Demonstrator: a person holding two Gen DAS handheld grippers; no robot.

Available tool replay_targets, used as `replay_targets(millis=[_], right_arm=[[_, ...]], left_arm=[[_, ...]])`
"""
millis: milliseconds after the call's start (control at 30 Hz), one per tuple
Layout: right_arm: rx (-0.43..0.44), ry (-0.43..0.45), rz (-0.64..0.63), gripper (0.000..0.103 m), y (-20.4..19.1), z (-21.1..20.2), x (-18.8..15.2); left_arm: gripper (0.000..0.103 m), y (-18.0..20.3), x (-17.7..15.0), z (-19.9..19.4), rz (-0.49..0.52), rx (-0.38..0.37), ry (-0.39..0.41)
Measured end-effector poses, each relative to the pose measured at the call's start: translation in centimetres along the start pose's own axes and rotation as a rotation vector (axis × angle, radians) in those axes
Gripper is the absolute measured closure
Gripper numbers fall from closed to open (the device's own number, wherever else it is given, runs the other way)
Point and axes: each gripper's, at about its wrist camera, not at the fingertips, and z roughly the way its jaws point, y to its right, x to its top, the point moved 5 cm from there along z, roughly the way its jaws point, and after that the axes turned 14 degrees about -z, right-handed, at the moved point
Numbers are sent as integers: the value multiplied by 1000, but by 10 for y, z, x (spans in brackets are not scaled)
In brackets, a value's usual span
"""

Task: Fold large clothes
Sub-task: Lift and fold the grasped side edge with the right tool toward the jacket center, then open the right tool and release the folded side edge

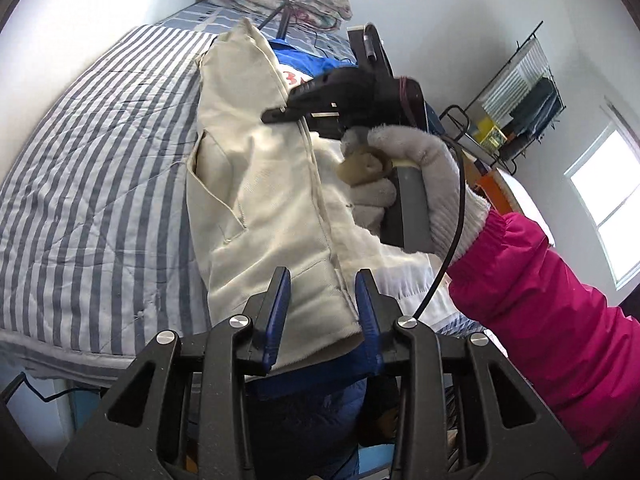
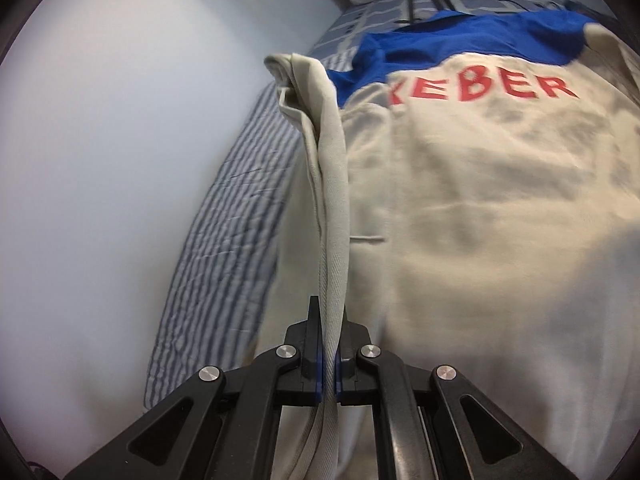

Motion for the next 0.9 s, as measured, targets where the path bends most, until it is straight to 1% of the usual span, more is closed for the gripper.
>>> replay_targets(millis=[133,200,333,467,500,533,567,600,667,800,833,900], right_arm=[[-17,-39,53,102,28,12,-19],[-18,-46,63,102,34,17,-27],[-32,-44,44,101,31,20,-26],[-42,-62,-2,96,24,15,-24],[-59,-61,-18,92,23,9,-24],[-66,-57,-28,86,21,4,-24],[-74,-51,-41,82,20,-3,-25],[-77,-46,-48,82,21,-10,-27],[-122,-38,-77,72,19,-28,-30],[-152,-15,-139,70,13,-69,-42],[-158,-10,-148,66,12,-78,-46],[-157,-4,-153,62,8,-95,-58]], left_arm=[[69,2,-2,8,7,19,-20],[69,2,-1,13,13,34,-26],[69,4,-5,12,49,67,-16],[69,7,-10,9,83,93,-5],[69,7,-10,8,90,99,-1],[69,5,-9,9,95,102,-1],[69,4,-9,8,98,104,2],[69,3,-9,7,101,105,3],[69,4,-12,2,107,99,3],[69,6,-20,-10,133,85,-6],[69,6,-22,-14,141,83,-8],[69,2,-23,-20,144,87,-11]])
